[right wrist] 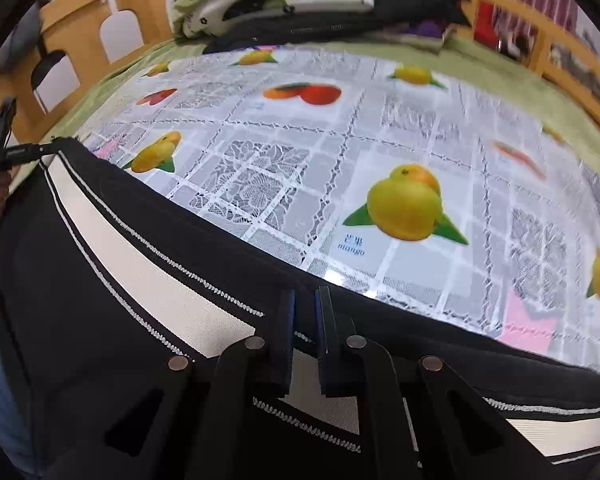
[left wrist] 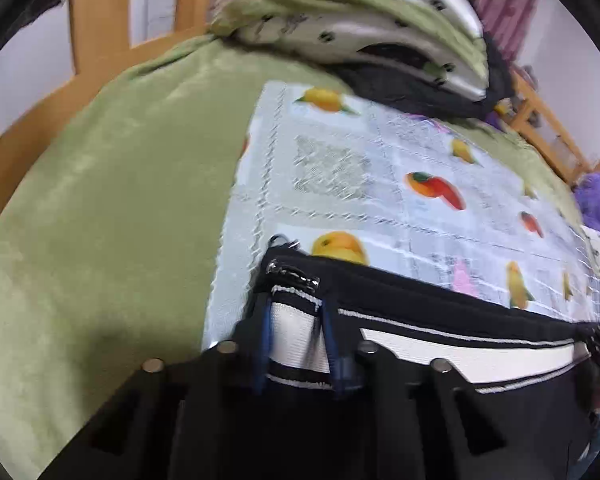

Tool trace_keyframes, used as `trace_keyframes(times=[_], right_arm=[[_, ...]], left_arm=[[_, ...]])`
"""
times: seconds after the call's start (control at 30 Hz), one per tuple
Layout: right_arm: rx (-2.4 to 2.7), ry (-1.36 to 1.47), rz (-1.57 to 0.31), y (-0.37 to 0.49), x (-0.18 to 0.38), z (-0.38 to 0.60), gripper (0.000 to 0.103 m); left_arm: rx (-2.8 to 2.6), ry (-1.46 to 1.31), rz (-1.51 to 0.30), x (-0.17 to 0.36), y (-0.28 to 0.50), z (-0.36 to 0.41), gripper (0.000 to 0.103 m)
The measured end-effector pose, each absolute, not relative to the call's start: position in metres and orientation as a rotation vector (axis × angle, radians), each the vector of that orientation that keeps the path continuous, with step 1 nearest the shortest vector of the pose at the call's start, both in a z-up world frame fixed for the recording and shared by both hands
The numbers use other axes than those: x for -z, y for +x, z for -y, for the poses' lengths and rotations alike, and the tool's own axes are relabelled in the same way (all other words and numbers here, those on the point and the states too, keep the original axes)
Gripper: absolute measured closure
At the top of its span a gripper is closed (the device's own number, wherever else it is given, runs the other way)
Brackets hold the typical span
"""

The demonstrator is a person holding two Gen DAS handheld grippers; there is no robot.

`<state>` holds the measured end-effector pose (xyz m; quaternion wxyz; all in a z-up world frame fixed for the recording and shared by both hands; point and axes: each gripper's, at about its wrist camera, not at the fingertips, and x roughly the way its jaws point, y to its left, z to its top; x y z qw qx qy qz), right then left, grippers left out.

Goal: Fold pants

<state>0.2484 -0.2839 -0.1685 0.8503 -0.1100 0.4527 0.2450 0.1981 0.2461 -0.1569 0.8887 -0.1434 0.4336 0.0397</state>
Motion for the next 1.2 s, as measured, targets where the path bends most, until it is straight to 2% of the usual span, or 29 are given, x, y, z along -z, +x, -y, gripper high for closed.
trace_keyframes(times=[0.1, 0.17, 0.27, 0.3, 0.37, 0.43, 0.47, 0.53, 0.57, 0.6, 0.63, 0.7, 0.73, 0.77, 0.8, 0.9, 1.03, 1.1, 1.2], right_arm=[[-0.536, -0.161, -0.901, 0.244, 0.153, 0.295, 0.099], [-0.544, -0.086, -0.904, 0.252, 0.150, 0.304, 0.099], [-0.502, -0.149, -0.973, 0.264, 0.172, 0.291, 0.099], [-0.484, -0.160, -0.975, 0.265, 0.176, 0.288, 0.098], [-0.466, -0.145, -0.966, 0.265, 0.172, 0.290, 0.094], [-0.454, -0.114, -0.995, 0.264, 0.164, 0.298, 0.089], [-0.427, -0.105, -0.968, 0.258, 0.155, 0.308, 0.089], [-0.356, -0.085, -0.893, 0.245, 0.138, 0.332, 0.078], [-0.325, -0.049, -0.862, 0.238, 0.131, 0.350, 0.065], [-0.296, -0.002, -0.840, 0.234, 0.127, 0.367, 0.059], [-0.258, 0.041, -0.843, 0.234, 0.129, 0.384, 0.059], [-0.165, 0.064, -0.904, 0.245, 0.145, 0.403, 0.061], [-0.125, 0.055, -0.936, 0.250, 0.156, 0.408, 0.064], [-0.088, 0.023, -0.976, 0.259, 0.173, 0.411, 0.075], [-0.087, 0.019, -0.986, 0.265, 0.183, 0.412, 0.076], [-0.058, 0.053, -0.942, 0.271, 0.182, 0.412, 0.076], [0.000, 0.102, -0.944, 0.272, 0.175, 0.408, 0.072], [-0.015, 0.151, -0.950, 0.265, 0.165, 0.412, 0.065], [0.000, 0.224, -0.920, 0.240, 0.140, 0.436, 0.063]], left_arm=[[-0.053, -0.340, -0.782, 0.136, 0.183, -0.255, 0.085], [-0.054, -0.345, -0.795, 0.135, 0.190, -0.256, 0.085], [-0.105, -0.279, -0.877, 0.154, 0.212, -0.246, 0.082], [-0.132, -0.252, -0.909, 0.161, 0.218, -0.243, 0.077], [-0.147, -0.253, -0.910, 0.163, 0.217, -0.241, 0.074], [-0.145, -0.278, -0.890, 0.153, 0.208, -0.241, 0.056], [-0.142, -0.285, -0.874, 0.148, 0.203, -0.239, 0.051], [-0.120, -0.275, -0.834, 0.136, 0.192, -0.232, 0.046], [-0.094, -0.268, -0.821, 0.131, 0.189, -0.227, 0.046], [-0.057, -0.266, -0.809, 0.128, 0.189, -0.220, 0.043], [-0.028, -0.268, -0.803, 0.127, 0.191, -0.214, 0.039], [0.012, -0.266, -0.810, 0.132, 0.200, -0.202, 0.038], [0.002, -0.255, -0.831, 0.140, 0.208, -0.196, 0.038], [-0.021, -0.245, -0.856, 0.149, 0.214, -0.192, 0.038], [-0.050, -0.238, -0.886, 0.161, 0.221, -0.191, 0.038], [-0.072, -0.241, -0.901, 0.173, 0.224, -0.192, 0.038], [-0.098, -0.269, -0.902, 0.158, 0.210, -0.193, 0.038], [-0.090, -0.293, -0.903, 0.148, 0.194, -0.195, 0.038], [-0.112, -0.293, -0.858, 0.126, 0.156, -0.202, 0.038]])
